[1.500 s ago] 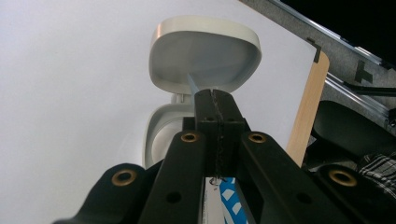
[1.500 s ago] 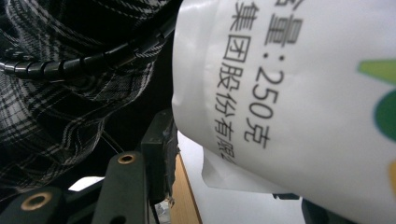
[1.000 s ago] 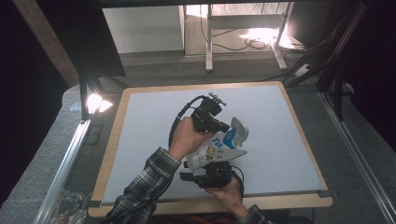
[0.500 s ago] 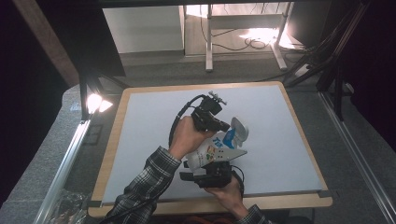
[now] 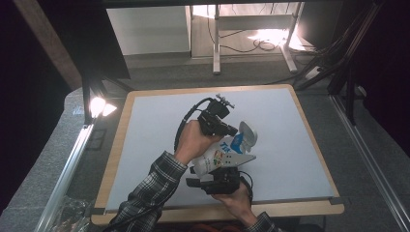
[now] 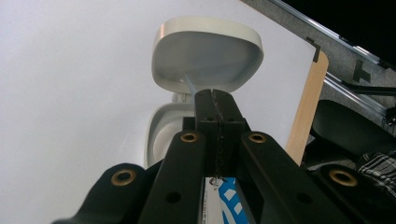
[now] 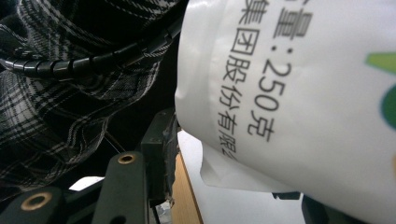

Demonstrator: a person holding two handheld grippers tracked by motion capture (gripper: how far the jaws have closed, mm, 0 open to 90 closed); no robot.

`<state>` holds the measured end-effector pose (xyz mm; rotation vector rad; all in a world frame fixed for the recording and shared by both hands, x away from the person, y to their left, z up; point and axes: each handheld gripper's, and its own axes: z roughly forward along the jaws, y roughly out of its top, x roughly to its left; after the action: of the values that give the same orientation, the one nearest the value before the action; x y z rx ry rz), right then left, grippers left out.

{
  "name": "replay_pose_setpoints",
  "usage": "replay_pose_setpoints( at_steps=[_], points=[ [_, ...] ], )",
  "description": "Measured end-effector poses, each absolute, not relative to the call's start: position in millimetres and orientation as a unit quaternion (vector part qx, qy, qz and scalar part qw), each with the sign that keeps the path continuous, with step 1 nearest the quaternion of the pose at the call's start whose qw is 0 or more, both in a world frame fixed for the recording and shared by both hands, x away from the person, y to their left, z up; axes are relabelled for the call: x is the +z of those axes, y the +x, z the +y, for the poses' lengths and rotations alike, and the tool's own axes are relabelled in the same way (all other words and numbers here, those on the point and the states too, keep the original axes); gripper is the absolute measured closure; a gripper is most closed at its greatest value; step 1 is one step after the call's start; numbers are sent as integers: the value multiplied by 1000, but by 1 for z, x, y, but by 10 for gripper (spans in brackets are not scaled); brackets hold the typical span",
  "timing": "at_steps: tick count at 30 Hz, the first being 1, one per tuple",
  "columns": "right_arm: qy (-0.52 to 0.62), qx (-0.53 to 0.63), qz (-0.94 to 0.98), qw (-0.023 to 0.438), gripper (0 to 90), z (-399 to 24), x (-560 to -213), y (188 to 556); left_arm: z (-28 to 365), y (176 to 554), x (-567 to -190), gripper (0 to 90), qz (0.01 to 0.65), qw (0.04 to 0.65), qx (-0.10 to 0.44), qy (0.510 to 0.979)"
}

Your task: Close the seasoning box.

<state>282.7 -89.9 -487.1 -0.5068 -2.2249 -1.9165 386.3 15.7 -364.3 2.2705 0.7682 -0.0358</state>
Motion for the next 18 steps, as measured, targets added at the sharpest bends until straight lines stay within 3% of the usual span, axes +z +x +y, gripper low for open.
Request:
replay_pose_setpoints(
  at_steps=[18],
  points=[
    [-166,-643,-744,78,511,-90,-485,282,16,387,-363,900,300,362,-13,882]
  ],
)
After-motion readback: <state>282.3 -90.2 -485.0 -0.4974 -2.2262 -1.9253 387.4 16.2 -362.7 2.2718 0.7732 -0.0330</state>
